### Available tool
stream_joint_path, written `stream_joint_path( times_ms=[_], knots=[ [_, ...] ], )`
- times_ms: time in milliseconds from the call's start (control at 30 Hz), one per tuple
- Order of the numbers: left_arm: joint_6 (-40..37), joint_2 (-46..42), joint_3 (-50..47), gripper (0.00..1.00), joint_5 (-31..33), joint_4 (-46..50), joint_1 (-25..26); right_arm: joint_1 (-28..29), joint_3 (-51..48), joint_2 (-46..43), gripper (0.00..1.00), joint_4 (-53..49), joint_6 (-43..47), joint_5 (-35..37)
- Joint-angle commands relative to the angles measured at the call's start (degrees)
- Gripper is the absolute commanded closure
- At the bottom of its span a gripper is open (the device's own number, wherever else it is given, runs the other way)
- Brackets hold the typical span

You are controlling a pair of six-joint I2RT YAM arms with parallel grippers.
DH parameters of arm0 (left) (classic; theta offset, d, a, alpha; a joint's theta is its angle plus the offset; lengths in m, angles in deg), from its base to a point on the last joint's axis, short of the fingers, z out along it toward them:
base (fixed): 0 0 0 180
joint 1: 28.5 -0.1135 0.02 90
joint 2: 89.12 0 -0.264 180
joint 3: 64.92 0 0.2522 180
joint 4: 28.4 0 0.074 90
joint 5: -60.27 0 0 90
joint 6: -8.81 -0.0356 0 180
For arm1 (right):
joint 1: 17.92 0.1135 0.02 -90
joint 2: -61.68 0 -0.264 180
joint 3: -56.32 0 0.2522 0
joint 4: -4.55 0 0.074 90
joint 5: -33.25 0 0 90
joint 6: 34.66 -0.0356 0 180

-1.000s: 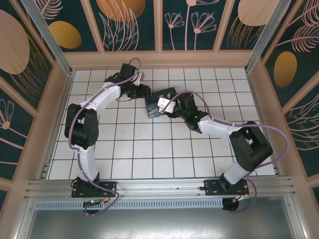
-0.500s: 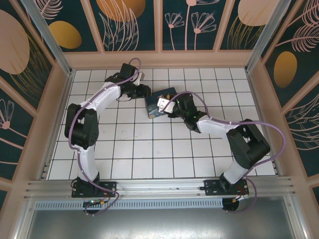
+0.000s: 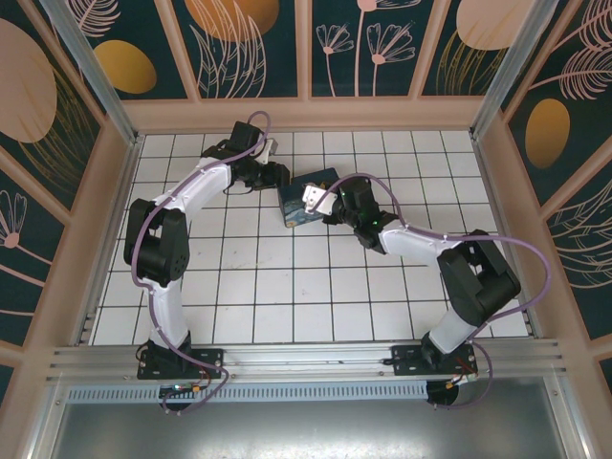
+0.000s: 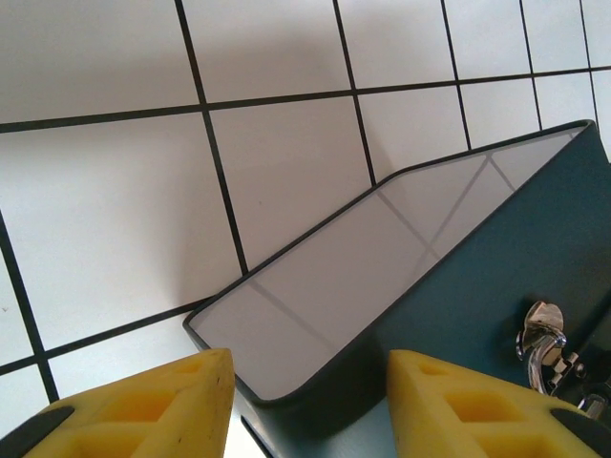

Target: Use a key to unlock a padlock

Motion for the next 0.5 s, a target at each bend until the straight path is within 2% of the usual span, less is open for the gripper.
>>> stream_joint_path(
  times_ms=[0,267,467],
  knots=[
    [-2.12,1.25,0.74,0.54,-0.35,4.02,-0.43,-0.51,2.4,-2.21,0.81,-5.42,-1.89,-1.7],
    [-2.99,0.4,-0.35,0.55,-1.89,3.95,-0.42,-0.67,5.74,-1.33,0.98,-8.12,-5.12,-4.0],
    [-4.1,0.37,-1.4,0.55,-3.16,3.58,-0.44,-2.72,9.63,1.37,1.0,-9.53,-15.79,-8.12]
  ],
)
